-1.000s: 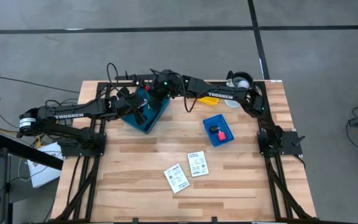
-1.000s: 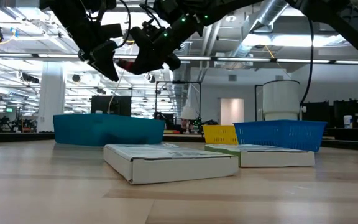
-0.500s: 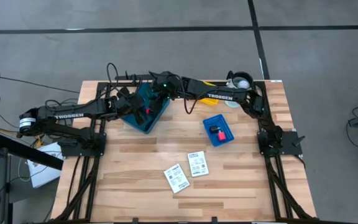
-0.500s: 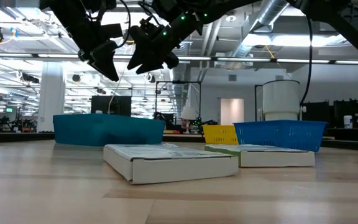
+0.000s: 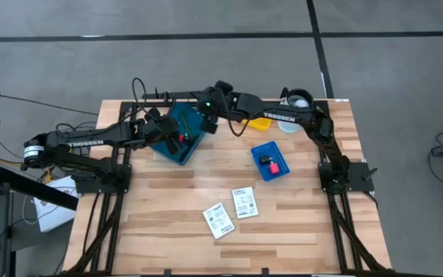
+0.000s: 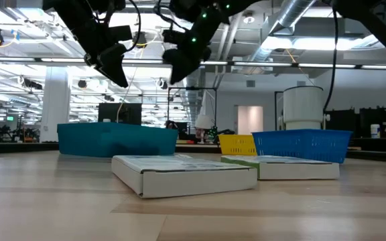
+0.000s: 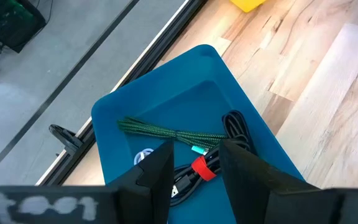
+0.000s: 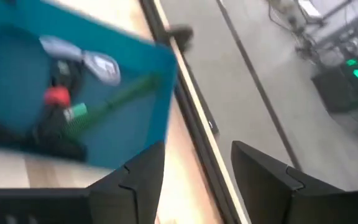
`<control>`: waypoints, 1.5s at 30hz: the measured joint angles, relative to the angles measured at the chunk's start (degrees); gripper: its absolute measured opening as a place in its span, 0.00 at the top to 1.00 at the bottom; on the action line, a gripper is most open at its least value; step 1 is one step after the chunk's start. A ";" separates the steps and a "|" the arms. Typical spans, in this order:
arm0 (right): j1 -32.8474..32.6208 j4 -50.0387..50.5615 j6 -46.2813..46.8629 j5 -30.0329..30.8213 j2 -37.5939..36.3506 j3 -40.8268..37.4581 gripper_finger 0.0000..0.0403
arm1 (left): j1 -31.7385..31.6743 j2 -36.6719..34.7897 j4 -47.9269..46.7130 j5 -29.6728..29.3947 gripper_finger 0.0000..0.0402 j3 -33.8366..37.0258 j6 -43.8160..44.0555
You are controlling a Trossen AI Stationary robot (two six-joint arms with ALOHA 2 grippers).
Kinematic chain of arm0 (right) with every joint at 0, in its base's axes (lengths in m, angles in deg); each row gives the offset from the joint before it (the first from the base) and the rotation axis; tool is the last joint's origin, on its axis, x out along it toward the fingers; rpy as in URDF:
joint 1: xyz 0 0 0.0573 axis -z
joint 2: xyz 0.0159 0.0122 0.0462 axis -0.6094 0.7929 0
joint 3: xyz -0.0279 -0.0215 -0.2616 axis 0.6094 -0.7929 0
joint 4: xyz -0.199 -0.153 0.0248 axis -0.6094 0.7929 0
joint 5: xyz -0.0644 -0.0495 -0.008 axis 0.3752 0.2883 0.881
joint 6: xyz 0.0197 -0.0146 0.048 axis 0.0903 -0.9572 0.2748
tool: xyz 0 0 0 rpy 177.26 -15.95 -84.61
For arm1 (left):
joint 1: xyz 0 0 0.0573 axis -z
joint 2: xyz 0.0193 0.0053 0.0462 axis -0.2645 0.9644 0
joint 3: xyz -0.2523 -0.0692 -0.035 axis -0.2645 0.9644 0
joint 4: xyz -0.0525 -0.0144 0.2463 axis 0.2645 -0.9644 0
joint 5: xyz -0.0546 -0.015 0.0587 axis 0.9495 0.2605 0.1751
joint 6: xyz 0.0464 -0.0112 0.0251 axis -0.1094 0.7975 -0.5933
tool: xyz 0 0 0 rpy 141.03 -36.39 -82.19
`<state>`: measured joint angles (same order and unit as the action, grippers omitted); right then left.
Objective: Pick and place items into bin
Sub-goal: Put the left white card reader box into the yellow bin
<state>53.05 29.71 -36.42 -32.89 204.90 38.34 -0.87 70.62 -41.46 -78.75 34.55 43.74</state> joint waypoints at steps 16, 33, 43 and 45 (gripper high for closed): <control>-2.53 26.11 3.97 4.03 -14.87 0.00 0.57 | 0.00 0.02 0.00 0.00 0.70 0.02 0.00; -12.65 48.88 18.30 3.77 -34.38 0.02 0.57 | 0.00 0.02 0.00 0.00 0.70 0.02 0.00; -13.49 51.51 20.03 -0.05 -38.83 -0.20 0.57 | 0.00 0.02 0.00 -0.02 0.70 0.02 0.00; -13.51 51.48 18.90 -4.42 -38.86 -0.20 0.57 | 0.00 0.00 0.02 0.00 0.70 0.02 0.00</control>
<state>39.55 81.19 -17.52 -37.31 166.04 38.15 -0.86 70.62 -41.44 -78.75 34.57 43.74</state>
